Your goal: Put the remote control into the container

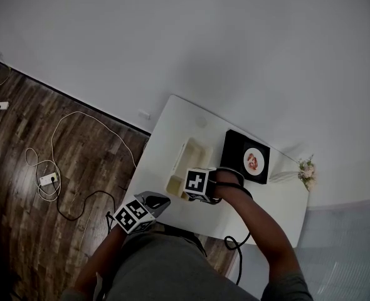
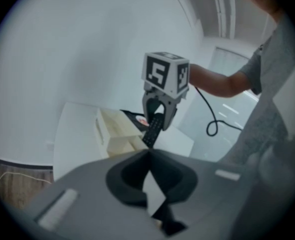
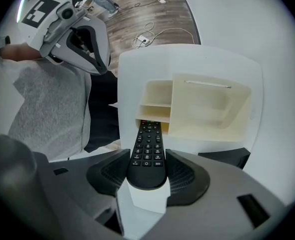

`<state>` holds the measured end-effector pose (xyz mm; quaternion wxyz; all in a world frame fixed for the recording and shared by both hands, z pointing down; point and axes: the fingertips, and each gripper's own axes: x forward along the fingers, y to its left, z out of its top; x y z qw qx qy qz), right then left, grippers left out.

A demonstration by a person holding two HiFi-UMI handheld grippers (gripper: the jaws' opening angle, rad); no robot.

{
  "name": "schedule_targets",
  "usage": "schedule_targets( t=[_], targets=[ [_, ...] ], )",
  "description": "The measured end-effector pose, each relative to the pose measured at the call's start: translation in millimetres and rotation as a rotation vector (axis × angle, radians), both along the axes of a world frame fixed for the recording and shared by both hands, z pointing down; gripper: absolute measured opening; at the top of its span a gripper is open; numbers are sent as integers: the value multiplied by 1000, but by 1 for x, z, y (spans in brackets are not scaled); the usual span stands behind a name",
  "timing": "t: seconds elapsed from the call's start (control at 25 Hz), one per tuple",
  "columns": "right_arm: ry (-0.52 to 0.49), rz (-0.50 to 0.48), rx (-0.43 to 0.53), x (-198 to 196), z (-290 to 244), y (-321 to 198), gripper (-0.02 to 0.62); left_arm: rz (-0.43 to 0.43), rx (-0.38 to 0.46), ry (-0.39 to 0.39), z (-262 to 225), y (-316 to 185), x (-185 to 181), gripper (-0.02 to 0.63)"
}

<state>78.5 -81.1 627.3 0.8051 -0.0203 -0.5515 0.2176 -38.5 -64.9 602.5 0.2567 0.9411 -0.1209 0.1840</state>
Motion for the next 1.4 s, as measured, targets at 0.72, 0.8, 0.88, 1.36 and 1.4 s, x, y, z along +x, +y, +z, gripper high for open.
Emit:
schedule_targets(
  t=[0.72, 0.8, 0.88, 1.36, 1.4],
  targets=[
    [152, -37, -38, -5, 27, -8, 230, 48, 31, -7, 0, -7, 23, 0],
    [153, -35, -38, -5, 30, -9, 230, 40, 32, -7, 0, -7, 22, 0],
    [146, -28, -35, -7, 32, -9, 230, 34, 31, -7, 2, -7, 19, 0],
    [166, -45, -21, -11, 43, -11, 230, 21, 15, -11, 3, -4, 13, 0],
    [165, -46, -21, -11, 43, -11, 230, 20, 18, -11, 3, -5, 13, 0]
  ],
)
